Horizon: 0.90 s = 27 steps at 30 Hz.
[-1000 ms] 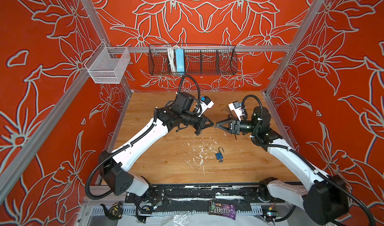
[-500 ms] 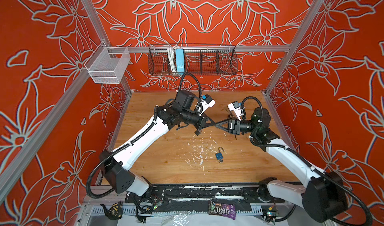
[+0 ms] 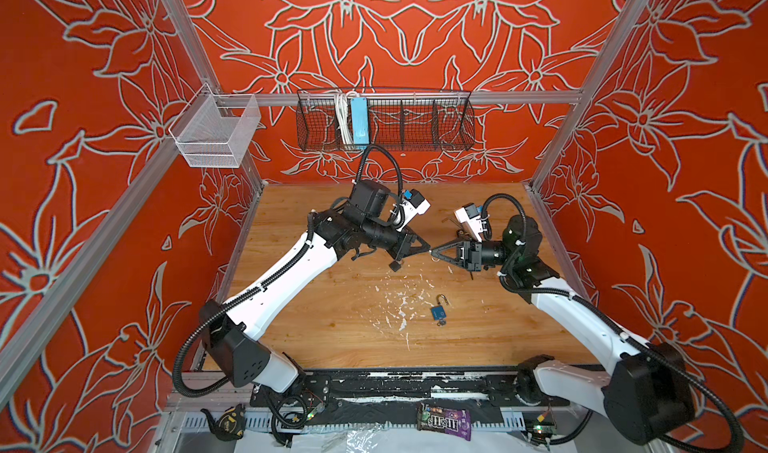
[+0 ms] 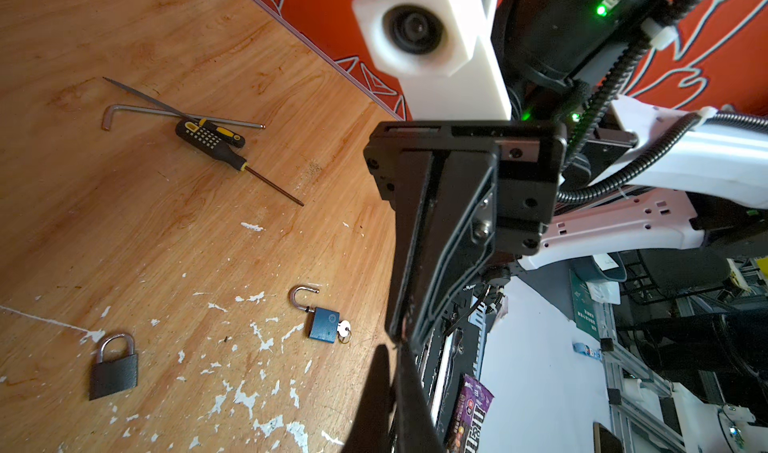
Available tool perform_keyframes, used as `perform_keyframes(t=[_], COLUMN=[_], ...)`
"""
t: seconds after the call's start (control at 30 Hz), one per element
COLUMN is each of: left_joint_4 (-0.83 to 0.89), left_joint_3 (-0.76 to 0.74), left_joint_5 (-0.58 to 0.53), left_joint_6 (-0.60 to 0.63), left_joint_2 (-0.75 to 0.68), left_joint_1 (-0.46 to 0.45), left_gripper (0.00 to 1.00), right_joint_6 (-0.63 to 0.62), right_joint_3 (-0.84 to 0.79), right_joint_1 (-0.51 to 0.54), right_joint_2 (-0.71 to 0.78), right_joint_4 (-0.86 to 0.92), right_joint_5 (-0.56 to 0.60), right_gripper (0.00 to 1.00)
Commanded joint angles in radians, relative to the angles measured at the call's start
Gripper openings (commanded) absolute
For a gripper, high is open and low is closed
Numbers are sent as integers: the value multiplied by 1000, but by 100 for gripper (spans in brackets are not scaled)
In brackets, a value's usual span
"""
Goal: Unlock with the key
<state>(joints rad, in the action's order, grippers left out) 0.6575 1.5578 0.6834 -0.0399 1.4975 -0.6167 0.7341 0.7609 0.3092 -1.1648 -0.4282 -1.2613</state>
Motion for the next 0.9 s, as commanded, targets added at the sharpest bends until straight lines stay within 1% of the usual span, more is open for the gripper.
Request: perform_keyframes(t=[0.0, 0.1, 0.13, 0.17, 0.2, 0.27, 0.37, 0.47, 0.63, 0.7, 0.77, 0.87], left_joint_4=[-1, -10, -30, -56, -87, -132, -163, -192, -193, -182, -187, -208], left_joint_3=[24, 41, 41, 32, 16, -19, -55, -101, -160, -179, -199, -242], left_joint_5=[-29, -22, -7, -1, -4, -38, -95, -157, -337, -417, -455, -516], left_joint_6=[33, 4, -8, -20, -29, -49, -96, -141, -238, -301, -351, -426], left_joint_2=[8, -4, -14, -27, -47, -83, -127, -168, -202, -202, -199, -182], left_joint_1=[0, 2, 2, 2, 2, 3, 15, 23, 25, 25, 25, 25], left_gripper=[0, 0, 5, 14, 19, 30, 42, 50, 57, 59, 62, 67], right_joint_6=[15, 16, 14, 6, 0, -11, -26, -29, -81, -94, -104, -83], right_joint_3=[17, 15, 15, 15, 17, 19, 24, 11, -7, -11, -11, -37], right_joint_1=[5, 5, 6, 5, 5, 6, 5, 5, 4, 4, 3, 3], right_joint_2=[0, 11, 16, 21, 27, 36, 44, 61, 99, 105, 109, 110], right_joint_4=[-24, -13, -3, 15, 36, 76, 148, 190, 342, 400, 461, 487], right_joint_5=[-2, 12, 21, 30, 42, 62, 86, 100, 188, 218, 267, 306], right_gripper=[0, 0, 0, 0, 0, 0, 0, 0, 0, 0, 0, 0])
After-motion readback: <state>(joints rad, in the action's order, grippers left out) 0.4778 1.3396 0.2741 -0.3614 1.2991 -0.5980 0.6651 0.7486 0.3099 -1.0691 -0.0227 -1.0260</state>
